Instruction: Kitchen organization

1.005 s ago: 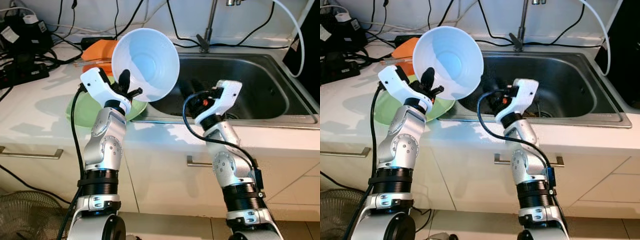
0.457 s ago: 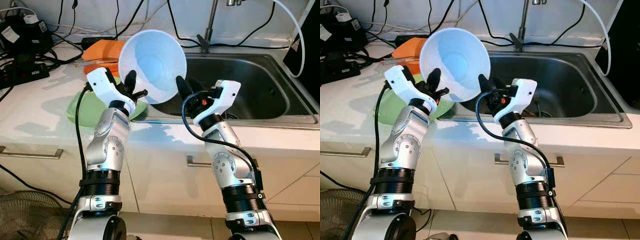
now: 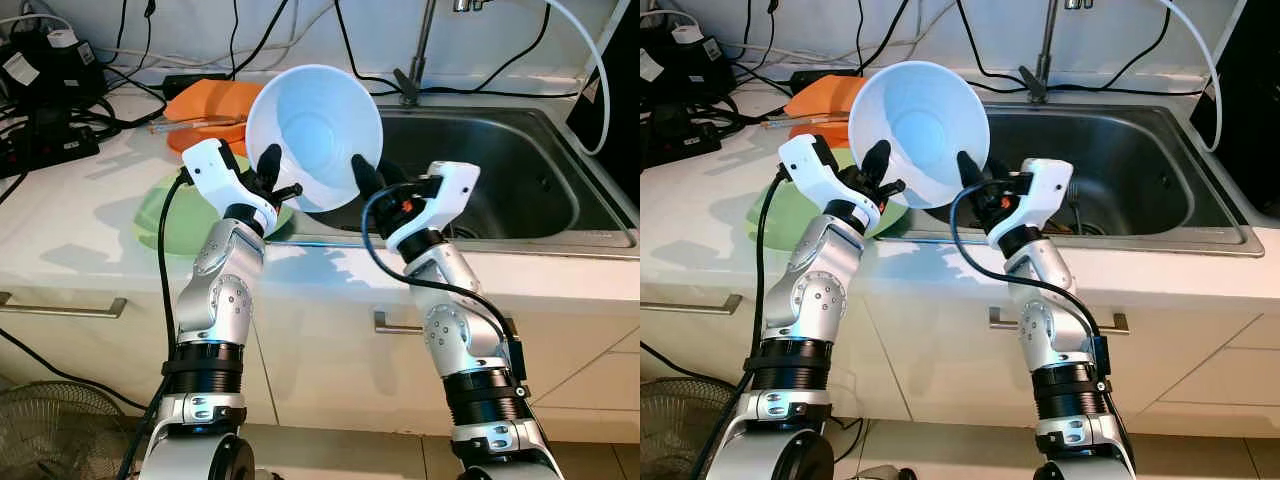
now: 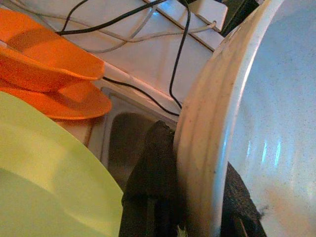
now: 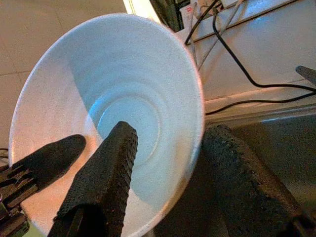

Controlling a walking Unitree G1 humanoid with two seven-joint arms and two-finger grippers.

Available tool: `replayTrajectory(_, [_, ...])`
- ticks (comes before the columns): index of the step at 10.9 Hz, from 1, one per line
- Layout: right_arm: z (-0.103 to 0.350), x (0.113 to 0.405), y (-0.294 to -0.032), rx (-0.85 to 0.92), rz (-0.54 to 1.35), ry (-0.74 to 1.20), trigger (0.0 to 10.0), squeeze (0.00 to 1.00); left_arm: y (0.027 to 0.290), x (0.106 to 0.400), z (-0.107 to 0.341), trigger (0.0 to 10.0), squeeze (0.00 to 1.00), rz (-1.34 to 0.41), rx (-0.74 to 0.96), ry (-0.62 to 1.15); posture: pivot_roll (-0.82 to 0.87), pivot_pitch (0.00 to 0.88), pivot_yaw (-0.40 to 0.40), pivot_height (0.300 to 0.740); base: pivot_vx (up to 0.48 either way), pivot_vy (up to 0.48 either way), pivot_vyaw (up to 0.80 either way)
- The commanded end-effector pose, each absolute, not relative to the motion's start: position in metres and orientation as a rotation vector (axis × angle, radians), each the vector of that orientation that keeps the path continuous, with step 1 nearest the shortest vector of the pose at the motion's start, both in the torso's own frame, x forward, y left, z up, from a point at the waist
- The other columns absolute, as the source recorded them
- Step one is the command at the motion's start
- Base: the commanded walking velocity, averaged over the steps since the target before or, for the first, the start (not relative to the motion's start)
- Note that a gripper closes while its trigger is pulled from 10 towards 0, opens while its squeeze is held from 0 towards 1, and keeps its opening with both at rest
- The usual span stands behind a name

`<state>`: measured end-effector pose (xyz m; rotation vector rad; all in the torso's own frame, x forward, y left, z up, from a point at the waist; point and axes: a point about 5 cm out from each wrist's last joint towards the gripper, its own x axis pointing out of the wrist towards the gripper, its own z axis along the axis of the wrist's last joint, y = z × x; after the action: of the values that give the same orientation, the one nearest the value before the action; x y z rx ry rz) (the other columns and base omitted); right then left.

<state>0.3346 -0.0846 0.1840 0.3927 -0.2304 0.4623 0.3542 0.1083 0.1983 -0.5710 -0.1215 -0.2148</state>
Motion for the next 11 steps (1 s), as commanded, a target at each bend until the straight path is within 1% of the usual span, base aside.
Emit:
replayTrajectory(1, [0.1807, 0.3337, -0.0806, 0.380, 0.474, -0.216, 10.0, 0.00, 0.1040, 0.3522, 0.2076, 10.0, 0.00, -0.257, -0.574, -0.157, 0.10, 0.000, 0.046, 0.740, 0.000, 0.000, 0.00])
replayTrajectory(8, [0.1753, 0.3354, -0.0790, 0.404, 0.447, -0.183, 10.0, 0.00, 0.0981, 0.3470, 0.2135, 10.0, 0.00, -0.334, -0.596, -0.188, 0.11, 0.000, 0.040, 0.740, 0.000, 0.000, 0.00])
replayTrajectory(9, [0.1753, 0.3350, -0.0780, 0.408, 0.449, -0.184, 5.8, 0.00, 0.0983, 0.3468, 0.2133, 10.0, 0.00, -0.335, -0.593, -0.187, 0.11, 0.000, 0.040, 0.740, 0.000, 0.000, 0.00])
replayTrajectory(10, [0.1760, 0.3346, -0.0761, 0.412, 0.452, -0.189, 0.0, 0.00, 0.0991, 0.3461, 0.2121, 10.0, 0.00, -0.338, -0.589, -0.184, 0.11, 0.000, 0.039, 0.740, 0.000, 0.000, 0.00])
replayTrajectory(11, [0.1762, 0.3348, -0.0764, 0.414, 0.451, -0.191, 0.0, 0.00, 0.0989, 0.3456, 0.2116, 10.0, 0.00, -0.339, -0.587, -0.182, 0.11, 0.000, 0.039, 0.740, 0.000, 0.000, 0.00])
